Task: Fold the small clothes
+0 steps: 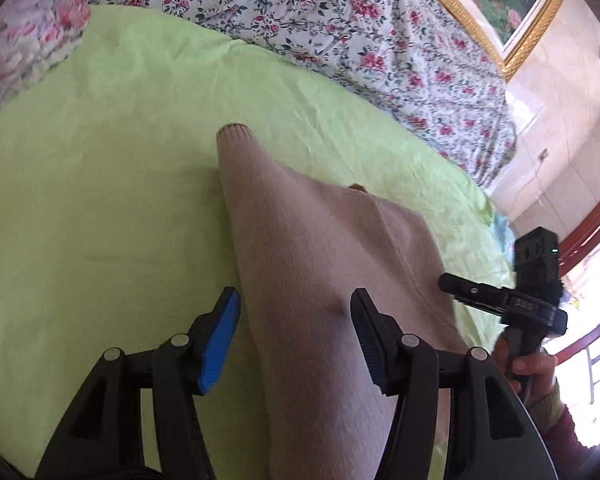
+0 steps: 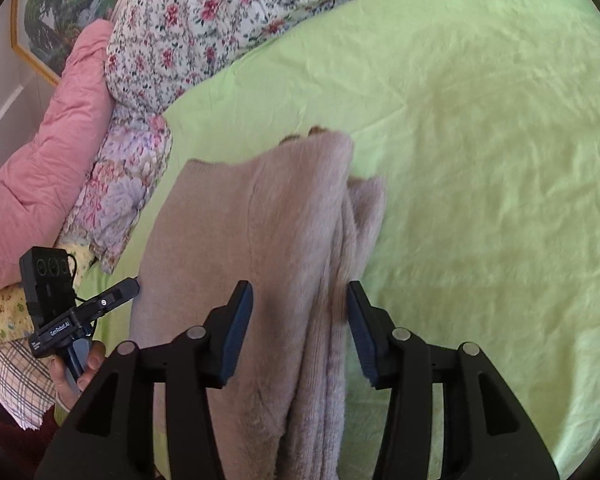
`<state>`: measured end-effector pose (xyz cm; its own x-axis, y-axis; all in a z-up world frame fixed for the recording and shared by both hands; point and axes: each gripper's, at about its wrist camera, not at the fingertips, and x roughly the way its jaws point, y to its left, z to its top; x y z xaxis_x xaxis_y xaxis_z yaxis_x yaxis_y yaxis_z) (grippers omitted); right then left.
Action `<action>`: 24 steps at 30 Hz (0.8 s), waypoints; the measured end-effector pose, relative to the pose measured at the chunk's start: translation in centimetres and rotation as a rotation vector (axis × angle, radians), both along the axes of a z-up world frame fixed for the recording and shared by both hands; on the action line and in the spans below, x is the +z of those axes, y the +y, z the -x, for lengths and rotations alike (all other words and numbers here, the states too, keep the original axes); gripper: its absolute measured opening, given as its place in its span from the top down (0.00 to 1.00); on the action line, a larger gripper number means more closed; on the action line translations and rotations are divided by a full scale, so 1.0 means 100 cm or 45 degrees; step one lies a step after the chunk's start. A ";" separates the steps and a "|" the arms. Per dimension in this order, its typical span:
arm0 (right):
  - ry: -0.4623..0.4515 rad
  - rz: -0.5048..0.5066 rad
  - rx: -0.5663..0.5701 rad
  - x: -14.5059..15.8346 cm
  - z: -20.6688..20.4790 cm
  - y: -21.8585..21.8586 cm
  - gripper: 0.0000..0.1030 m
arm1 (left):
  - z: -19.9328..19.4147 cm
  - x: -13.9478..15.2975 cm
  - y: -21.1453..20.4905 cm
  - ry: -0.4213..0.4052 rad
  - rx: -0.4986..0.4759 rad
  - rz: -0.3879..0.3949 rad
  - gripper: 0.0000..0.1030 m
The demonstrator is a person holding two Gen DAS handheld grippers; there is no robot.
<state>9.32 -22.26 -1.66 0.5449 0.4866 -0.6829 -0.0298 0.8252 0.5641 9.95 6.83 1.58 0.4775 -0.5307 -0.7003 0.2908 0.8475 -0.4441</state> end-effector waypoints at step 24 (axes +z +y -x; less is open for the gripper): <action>-0.006 0.145 -0.125 0.008 -0.027 -0.007 0.86 | -0.003 0.000 -0.023 -0.135 0.021 -0.304 0.71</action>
<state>12.05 -23.01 -0.86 0.5896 0.3505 -0.7277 0.0516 0.8827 0.4670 10.22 4.55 1.56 0.5621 -0.3480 -0.7503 0.3100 0.9297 -0.1989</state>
